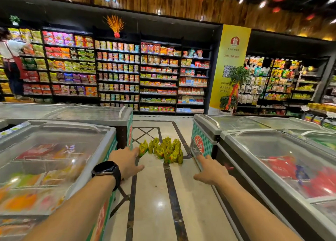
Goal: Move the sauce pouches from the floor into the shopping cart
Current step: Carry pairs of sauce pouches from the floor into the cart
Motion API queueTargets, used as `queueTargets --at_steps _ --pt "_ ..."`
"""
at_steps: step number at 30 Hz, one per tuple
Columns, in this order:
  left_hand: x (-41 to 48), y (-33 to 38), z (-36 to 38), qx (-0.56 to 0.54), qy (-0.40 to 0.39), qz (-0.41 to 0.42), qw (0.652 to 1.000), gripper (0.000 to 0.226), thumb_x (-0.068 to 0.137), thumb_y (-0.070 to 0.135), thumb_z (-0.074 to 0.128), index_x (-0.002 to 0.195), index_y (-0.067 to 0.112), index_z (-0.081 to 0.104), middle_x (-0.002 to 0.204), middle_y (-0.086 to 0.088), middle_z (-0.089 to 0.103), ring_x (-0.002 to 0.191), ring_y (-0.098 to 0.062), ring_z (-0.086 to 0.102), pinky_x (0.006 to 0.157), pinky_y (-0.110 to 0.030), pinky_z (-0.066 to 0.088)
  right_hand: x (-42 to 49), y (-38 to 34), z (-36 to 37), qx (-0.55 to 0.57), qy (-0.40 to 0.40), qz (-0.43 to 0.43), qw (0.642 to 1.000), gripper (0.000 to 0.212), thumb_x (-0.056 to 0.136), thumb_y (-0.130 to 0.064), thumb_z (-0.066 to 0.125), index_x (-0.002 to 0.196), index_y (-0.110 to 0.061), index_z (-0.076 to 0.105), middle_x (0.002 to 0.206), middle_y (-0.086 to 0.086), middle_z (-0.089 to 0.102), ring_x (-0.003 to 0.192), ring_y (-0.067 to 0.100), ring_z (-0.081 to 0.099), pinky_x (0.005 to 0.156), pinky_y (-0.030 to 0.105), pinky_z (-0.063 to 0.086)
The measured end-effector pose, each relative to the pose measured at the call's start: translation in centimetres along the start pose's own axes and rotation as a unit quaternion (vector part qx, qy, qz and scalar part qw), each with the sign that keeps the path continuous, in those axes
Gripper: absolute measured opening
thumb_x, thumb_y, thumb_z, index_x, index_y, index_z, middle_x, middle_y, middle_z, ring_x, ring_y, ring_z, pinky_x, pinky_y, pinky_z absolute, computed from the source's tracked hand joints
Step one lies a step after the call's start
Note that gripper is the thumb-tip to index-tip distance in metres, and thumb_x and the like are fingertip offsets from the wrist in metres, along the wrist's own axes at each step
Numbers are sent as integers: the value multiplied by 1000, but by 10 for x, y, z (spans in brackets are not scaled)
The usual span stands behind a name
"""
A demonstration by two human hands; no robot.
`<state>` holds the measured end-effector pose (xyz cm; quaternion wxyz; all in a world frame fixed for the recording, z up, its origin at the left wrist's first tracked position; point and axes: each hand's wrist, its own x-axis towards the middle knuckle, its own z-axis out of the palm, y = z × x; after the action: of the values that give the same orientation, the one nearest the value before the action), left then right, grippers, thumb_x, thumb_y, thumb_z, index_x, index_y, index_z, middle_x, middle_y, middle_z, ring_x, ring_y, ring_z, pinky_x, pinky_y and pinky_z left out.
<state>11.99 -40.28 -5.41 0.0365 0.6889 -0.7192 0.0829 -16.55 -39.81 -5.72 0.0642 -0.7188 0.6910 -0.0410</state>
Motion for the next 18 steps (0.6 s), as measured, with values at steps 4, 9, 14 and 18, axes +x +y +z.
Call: queueTargets --at_steps 4,9,14,18 --pt "79 -4 25 24 -7 4 1000 69 88 71 49 138 25 41 121 -5 61 104 -24 65 85 -37 57 84 7 12 -2 -20 8 1000 81 83 -46 65 149 -24 24 151 9 35 133 30 43 103 47 46" --pt "195 5 61 40 -21 9 999 70 88 72 48 140 26 40 124 -6 59 105 -25 63 84 -36 56 216 20 22 -2 -34 -6 999 72 83 -46 65 143 -23 34 145 9 39 129 30 45 101 48 46" --pt "299 11 102 21 -46 -4 999 73 87 72 47 143 28 35 125 -5 59 103 -25 65 83 -39 58 341 30 40 4 -72 -22 997 70 84 -44 63 143 -21 33 145 12 38 128 35 46 98 46 47" --pt "366 12 134 16 -72 -6 997 76 89 70 47 149 29 28 125 -7 60 105 -27 65 85 -40 57 426 29 58 9 -104 -34 994 76 86 -42 65 148 -18 28 147 14 35 132 34 44 104 46 44"
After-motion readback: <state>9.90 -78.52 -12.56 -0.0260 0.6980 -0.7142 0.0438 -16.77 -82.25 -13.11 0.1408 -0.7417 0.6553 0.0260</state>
